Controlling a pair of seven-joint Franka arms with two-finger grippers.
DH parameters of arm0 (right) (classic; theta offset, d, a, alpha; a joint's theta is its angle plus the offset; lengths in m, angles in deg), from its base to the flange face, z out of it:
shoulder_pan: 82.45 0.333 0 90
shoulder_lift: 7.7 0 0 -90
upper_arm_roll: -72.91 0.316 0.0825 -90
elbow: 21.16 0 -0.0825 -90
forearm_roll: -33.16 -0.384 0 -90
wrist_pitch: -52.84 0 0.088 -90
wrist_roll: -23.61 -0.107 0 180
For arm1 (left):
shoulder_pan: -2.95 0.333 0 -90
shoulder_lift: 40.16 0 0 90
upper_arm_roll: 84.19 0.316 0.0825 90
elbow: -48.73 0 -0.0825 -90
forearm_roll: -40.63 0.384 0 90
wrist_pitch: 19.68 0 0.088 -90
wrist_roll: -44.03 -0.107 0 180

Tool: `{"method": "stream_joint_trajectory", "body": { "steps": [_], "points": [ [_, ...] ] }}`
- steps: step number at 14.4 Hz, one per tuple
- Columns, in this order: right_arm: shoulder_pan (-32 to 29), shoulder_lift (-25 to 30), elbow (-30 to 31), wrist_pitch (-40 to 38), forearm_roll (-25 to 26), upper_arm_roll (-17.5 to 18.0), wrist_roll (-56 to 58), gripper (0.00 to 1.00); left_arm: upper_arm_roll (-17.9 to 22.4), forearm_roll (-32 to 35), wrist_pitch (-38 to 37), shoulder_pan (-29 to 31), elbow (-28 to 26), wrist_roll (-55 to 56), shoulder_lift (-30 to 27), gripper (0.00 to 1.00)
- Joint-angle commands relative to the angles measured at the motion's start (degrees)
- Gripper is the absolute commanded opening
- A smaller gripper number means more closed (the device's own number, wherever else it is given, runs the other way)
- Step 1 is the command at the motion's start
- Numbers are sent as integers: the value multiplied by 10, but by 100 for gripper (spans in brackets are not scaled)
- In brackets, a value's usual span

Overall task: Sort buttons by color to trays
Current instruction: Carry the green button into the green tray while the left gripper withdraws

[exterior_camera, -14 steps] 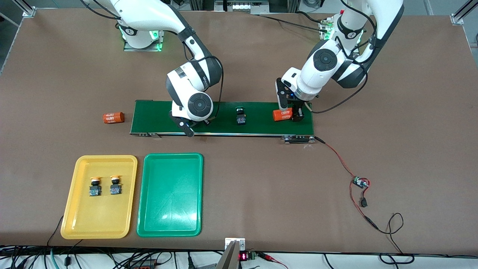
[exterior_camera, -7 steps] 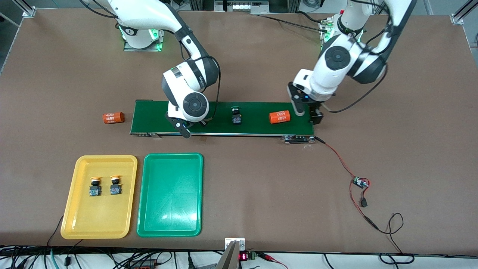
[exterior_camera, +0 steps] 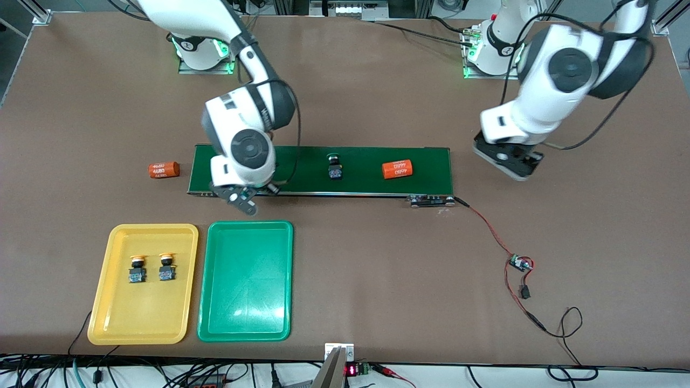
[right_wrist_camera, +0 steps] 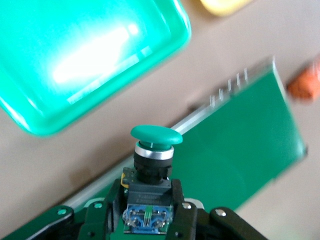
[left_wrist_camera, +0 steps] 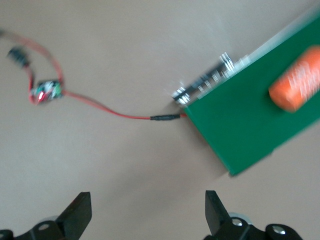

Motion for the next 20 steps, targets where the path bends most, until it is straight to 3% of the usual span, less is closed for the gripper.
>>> {"method": "stream_joint_trajectory", "body": {
  "steps": [1,5,7,15,17,18,19,20],
  "points": [
    [-60,-43,-46,47,6,3,126,6,77,-53,-35,-29,34,103,-24,100],
    [-115,-70,-76,122,5,4,283,6,107,-48,-240,-29,197,166,-20,100],
    [-128,-84,-76,170,3,6,322,6,117,-47,-294,-28,246,173,-21,100],
    [-123,-145,-77,272,5,18,402,6,119,-14,-274,-6,263,164,-12,100],
    [-123,-162,-78,299,5,20,405,12,113,-14,-276,-6,264,164,-12,100],
    [-124,-172,-82,311,5,20,406,31,111,-14,-277,-7,265,164,-13,100],
    [-125,-178,-83,321,4,20,404,89,108,-14,-278,-8,265,164,-13,100],
    [-128,-177,-83,327,3,21,403,100,108,-14,-278,-8,266,164,-13,100]
  ]
}}
